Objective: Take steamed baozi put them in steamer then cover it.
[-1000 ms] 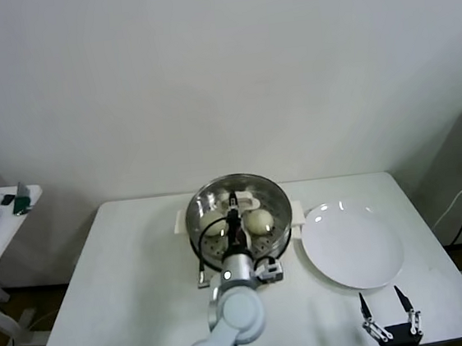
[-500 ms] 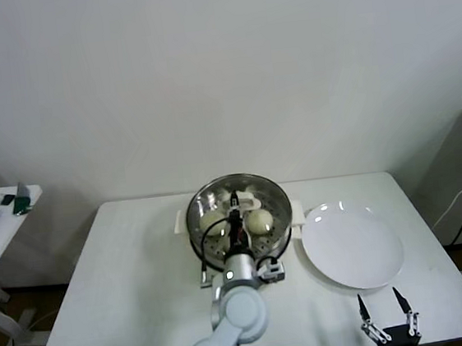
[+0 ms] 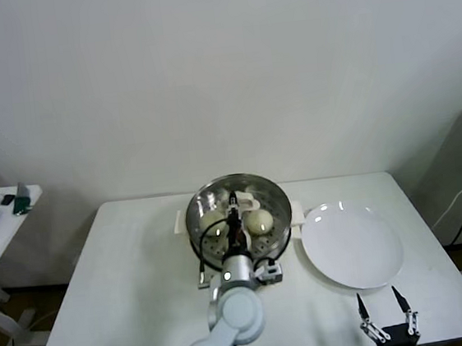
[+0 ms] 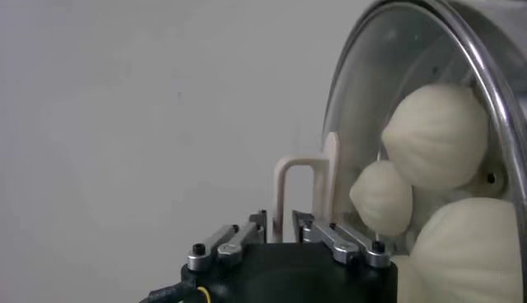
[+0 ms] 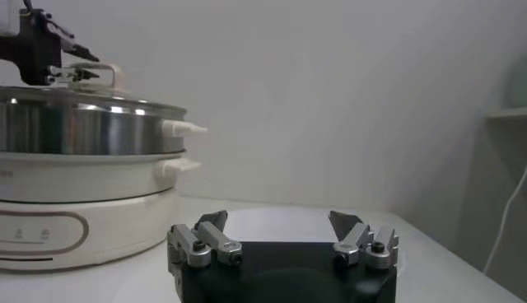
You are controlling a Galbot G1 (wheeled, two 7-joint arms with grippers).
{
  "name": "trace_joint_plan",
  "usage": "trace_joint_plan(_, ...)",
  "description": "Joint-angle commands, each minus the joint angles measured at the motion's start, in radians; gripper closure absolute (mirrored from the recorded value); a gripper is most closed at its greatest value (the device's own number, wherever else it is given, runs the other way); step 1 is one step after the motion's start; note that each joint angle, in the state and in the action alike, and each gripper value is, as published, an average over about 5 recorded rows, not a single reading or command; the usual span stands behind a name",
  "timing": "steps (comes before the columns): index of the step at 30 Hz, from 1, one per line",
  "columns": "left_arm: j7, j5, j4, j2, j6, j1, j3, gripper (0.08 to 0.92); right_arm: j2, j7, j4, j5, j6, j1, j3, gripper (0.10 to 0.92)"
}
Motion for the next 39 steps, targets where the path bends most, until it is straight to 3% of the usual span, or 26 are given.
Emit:
trace_joint_plan(1,0.001,-0.025,-0.025,0.001,-0.012,0.002,0.002,0.678,-0.009,0.061,0.030,0.067,-0.065,-0.014,-0.014,0.203)
trace_joint_plan(13,0.020,-0.104,-0.226,0.104,-0.003,0.066,0.013,0.323,-0.017,0.091,0.062,0.049,-0.085,-0.017,-0.012,0.203)
trace_joint_plan(16,-0.025,-0.155,-0.283,0.135,-0.040,0.133,-0.026,0.241,-0.014,0.092,0.067,0.039,-0.084,-0.013,-0.013,0.203)
trace_joint_plan(19,-0.127,-0.307,-0.343,0.141,-0.123,0.201,-0.102,0.190,-0.014,0.089,0.076,0.032,-0.087,-0.011,-0.013,0.203)
trace_joint_plan(23,-0.302,-0.622,-0.387,0.134,-0.331,0.294,-0.273,0.178,-0.018,0.086,0.086,0.020,-0.093,-0.011,-0.013,0.203)
trace_joint_plan(26,-0.368,-0.869,-0.439,0.138,-0.463,0.383,-0.427,0.177,-0.020,0.086,0.082,0.010,-0.095,-0.003,-0.013,0.203)
trace_joint_plan(29,-0.373,-1.137,-0.474,0.121,-0.589,0.494,-0.608,0.177,-0.022,0.085,0.073,0.009,-0.101,0.008,-0.013,0.203)
trace_joint_plan(33,-0.346,-1.468,-0.416,0.115,-0.737,0.651,-0.783,0.177,-0.032,0.081,0.063,0.008,-0.106,0.017,-0.014,0.203)
trace_joint_plan(39,-0.331,-1.658,-0.272,0.169,-0.955,0.830,-0.796,0.177,-0.040,0.072,0.058,0.010,-0.107,0.023,-0.016,0.203)
